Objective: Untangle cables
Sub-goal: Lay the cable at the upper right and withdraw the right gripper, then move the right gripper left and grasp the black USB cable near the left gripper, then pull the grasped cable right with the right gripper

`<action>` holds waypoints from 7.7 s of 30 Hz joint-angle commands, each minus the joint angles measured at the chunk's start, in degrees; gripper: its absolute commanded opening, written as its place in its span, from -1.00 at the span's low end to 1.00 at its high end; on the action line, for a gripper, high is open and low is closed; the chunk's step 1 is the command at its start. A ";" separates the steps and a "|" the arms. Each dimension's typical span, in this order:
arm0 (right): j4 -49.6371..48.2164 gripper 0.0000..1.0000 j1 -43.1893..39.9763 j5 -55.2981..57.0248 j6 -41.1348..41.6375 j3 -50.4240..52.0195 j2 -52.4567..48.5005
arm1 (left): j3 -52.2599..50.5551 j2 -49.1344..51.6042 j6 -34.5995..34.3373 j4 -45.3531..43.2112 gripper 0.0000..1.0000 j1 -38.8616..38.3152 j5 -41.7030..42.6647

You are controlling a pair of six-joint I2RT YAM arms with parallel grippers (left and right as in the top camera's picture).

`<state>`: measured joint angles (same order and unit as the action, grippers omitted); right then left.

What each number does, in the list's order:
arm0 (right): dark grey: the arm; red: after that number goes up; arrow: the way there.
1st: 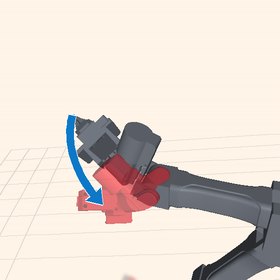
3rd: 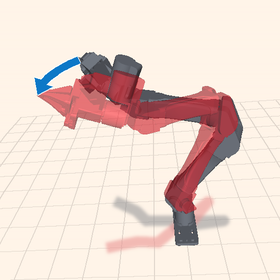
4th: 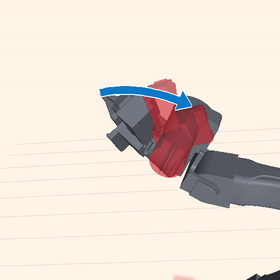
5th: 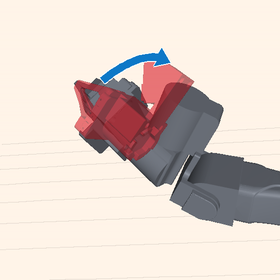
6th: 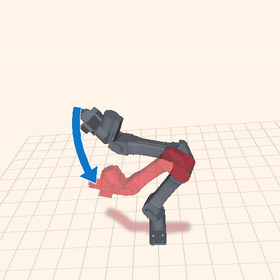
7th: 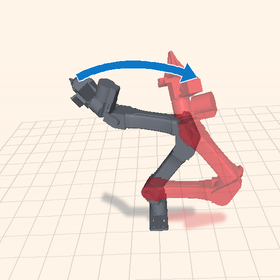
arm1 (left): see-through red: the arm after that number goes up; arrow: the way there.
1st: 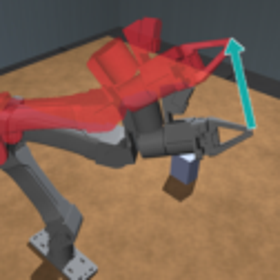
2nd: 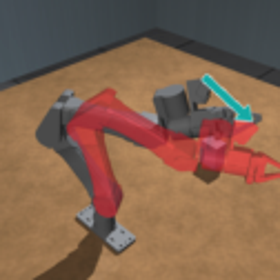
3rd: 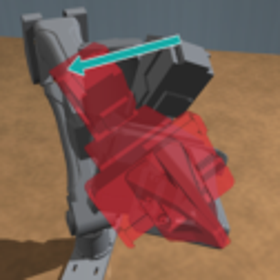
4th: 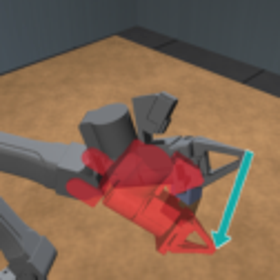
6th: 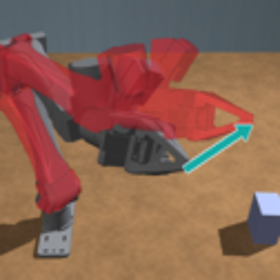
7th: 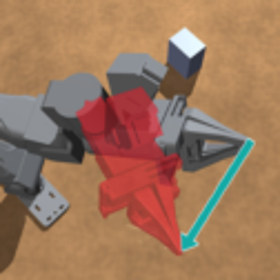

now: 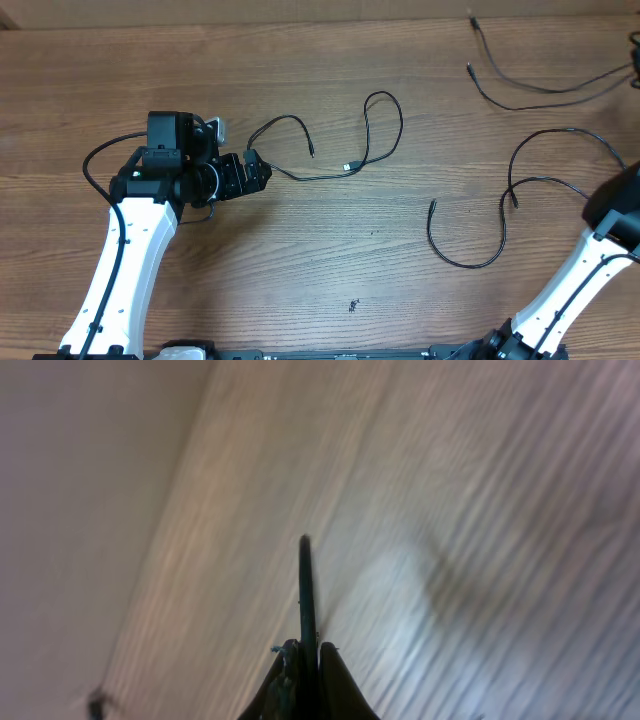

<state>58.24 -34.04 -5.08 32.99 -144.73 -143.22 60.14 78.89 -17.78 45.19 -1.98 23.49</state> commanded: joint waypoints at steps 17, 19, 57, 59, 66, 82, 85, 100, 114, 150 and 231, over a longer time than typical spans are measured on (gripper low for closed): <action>-7.08 -0.92 -5.62 13.11 -0.44 6.03 -6.86 | 0.33 0.20 1.09 -0.04 0.99 0.09 -0.13; -8.11 -0.92 -5.62 14.12 -0.46 8.24 -6.86 | 0.33 0.20 1.09 -0.04 0.99 0.09 -0.13; 1.49 1.00 -5.79 -10.16 -17.00 12.61 9.27 | 0.33 0.20 1.09 -0.04 0.99 0.09 -0.13; 3.52 1.00 -5.79 -6.56 -17.00 12.61 12.87 | 0.33 0.20 1.09 -0.04 0.99 0.09 -0.13; 8.15 1.00 -5.79 -0.90 -16.79 12.61 21.05 | 0.33 0.20 1.09 -0.04 0.99 0.09 -0.13; 24.33 1.00 10.43 -8.09 -16.35 12.63 33.27 | 0.33 0.20 1.09 -0.04 0.99 0.09 -0.13; 26.56 1.00 17.46 -8.07 -16.35 12.66 33.22 | 0.33 0.20 1.09 -0.04 1.00 0.09 -0.13; 23.63 1.00 48.96 0.07 -1.27 23.56 32.63 | 0.33 0.20 1.09 -0.04 0.99 0.09 -0.13; -2.27 1.00 59.63 -0.50 6.67 54.42 32.63 | 0.33 0.17 1.09 -0.04 0.99 0.09 -0.13; -33.83 0.76 63.08 5.75 7.23 73.16 30.42 | 0.33 0.20 1.09 -0.04 0.99 0.09 -0.13; 4.35 -0.92 65.05 5.51 2.69 50.21 75.30 | 0.33 0.20 1.09 -0.04 0.99 0.09 -0.13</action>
<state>64.07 30.79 -0.40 38.28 -90.08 -69.47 60.14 78.89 -17.78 45.21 -1.98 23.49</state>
